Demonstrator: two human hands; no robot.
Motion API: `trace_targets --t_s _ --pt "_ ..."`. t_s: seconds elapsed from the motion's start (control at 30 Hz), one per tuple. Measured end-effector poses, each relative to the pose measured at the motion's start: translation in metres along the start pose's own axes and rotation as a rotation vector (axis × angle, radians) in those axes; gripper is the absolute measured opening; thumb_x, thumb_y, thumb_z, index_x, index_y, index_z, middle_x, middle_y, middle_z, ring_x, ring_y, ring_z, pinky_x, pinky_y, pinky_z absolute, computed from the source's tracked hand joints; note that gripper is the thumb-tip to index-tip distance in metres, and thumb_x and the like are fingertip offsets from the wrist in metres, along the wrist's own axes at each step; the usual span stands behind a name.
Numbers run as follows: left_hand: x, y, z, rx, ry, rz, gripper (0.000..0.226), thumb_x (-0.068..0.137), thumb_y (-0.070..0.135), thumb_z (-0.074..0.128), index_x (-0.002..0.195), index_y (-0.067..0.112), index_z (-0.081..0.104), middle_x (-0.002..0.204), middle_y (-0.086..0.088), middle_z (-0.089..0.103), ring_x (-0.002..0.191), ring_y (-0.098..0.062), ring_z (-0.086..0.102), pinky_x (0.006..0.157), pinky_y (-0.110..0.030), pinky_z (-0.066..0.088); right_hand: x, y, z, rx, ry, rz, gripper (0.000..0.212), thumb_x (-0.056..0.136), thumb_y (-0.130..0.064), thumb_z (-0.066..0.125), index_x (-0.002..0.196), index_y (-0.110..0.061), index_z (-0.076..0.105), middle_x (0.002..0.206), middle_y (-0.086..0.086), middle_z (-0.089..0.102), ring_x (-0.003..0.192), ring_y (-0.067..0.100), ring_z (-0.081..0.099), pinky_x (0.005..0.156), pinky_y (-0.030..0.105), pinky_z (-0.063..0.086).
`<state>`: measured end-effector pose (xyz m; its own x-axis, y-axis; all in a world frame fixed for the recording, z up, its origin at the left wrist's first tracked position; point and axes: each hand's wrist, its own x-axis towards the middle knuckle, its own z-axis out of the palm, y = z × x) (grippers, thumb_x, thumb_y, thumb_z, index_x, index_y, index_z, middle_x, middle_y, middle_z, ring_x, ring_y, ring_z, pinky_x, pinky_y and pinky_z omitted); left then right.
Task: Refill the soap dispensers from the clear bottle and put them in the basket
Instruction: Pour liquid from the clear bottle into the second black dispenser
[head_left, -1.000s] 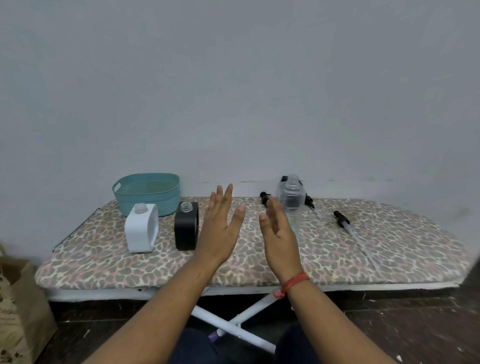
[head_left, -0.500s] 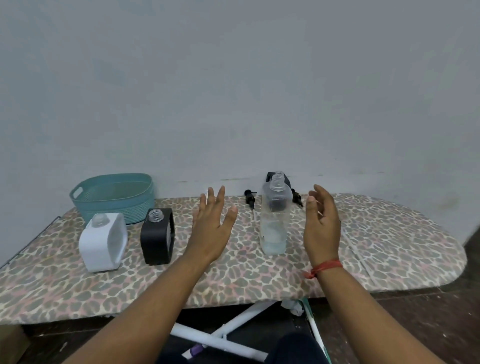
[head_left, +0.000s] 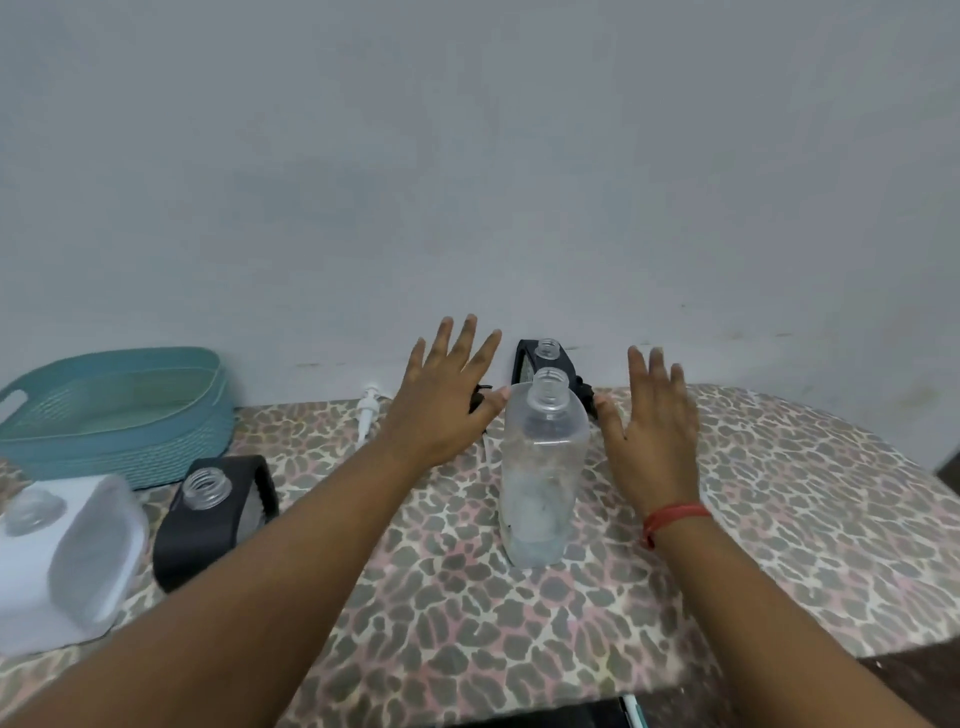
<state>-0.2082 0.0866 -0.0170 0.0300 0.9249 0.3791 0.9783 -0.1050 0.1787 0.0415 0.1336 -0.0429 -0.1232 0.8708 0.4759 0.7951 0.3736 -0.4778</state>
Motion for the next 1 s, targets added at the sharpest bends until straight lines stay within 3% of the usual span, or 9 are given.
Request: trace_targets --t_s 0.13,0.27,0.4,0.57,0.67,0.77,1.0 --pt "0.039 -0.005 0.013 0.214 -0.016 0.187 0.084 0.093 0.073 0.015 0.164 0.032 -0.003 0.172 -0.002 -0.012 0.157 -0.025 -0.017 0.127 -0.052 -0.002 0.028 0.027 -0.009 -0.322 0.015 -0.057 0.076 0.098 -0.064 0.024 0.16 -0.027 0.0 0.168 0.003 -0.007 0.155 0.031 -0.004 0.122 0.059 0.007" --pt "0.072 -0.003 0.039 0.272 0.026 0.373 0.095 0.091 0.08 0.028 0.164 0.027 0.002 0.173 -0.004 -0.002 0.158 -0.024 -0.01 0.128 -0.048 -0.001 0.045 0.046 -0.011 -0.378 -0.009 -0.043 0.078 0.096 -0.068 0.018 0.16 -0.027 -0.003 0.168 0.003 -0.011 0.155 0.031 -0.004 0.122 0.059 0.011" --pt "0.089 -0.002 0.063 0.269 0.042 0.433 0.095 0.093 0.077 0.04 0.162 0.026 0.002 0.173 -0.002 0.003 0.159 -0.022 -0.001 0.128 -0.041 0.006 0.049 0.049 -0.006 -0.392 -0.023 -0.068 0.078 0.096 -0.069 0.016 0.159 -0.028 -0.001 0.168 0.003 -0.008 0.155 0.03 -0.003 0.122 0.058 0.011" --pt "0.096 0.0 0.067 0.045 -0.058 0.379 0.095 0.088 0.069 0.061 0.16 0.033 0.009 0.17 0.004 0.013 0.155 -0.019 0.019 0.117 -0.035 0.026 0.05 0.046 0.007 -0.376 -0.063 -0.061 0.078 0.096 -0.068 0.021 0.159 -0.027 0.001 0.168 0.003 -0.006 0.155 0.03 -0.001 0.121 0.059 0.013" --pt "0.095 0.004 0.067 -0.144 -0.07 0.322 0.09 0.091 0.044 0.073 0.161 0.031 0.018 0.16 0.004 0.029 0.146 -0.016 0.025 0.115 -0.034 0.029 0.048 0.043 0.011 -0.337 -0.074 -0.065 0.079 0.095 -0.071 0.017 0.159 -0.028 0.002 0.168 0.003 -0.004 0.155 0.03 0.001 0.122 0.058 0.014" --pt "0.094 0.007 0.066 -0.244 -0.066 0.237 0.101 0.088 0.023 0.078 0.163 0.03 0.012 0.151 0.003 0.035 0.134 -0.012 0.025 0.106 -0.029 0.028 0.044 0.04 0.013 -0.28 -0.074 -0.078 0.077 0.096 -0.071 0.018 0.159 -0.029 0.003 0.168 0.001 -0.002 0.155 0.027 0.003 0.123 0.055 0.014" --pt "0.091 0.012 0.071 -0.241 -0.008 0.187 0.109 0.085 0.024 0.082 0.164 0.028 0.007 0.139 0.001 0.033 0.128 -0.014 0.024 0.103 -0.024 0.023 0.037 0.035 0.015 -0.21 -0.104 -0.094 0.077 0.097 -0.068 0.021 0.159 -0.028 0.005 0.169 0.001 0.001 0.155 0.024 0.007 0.123 0.051 0.018"
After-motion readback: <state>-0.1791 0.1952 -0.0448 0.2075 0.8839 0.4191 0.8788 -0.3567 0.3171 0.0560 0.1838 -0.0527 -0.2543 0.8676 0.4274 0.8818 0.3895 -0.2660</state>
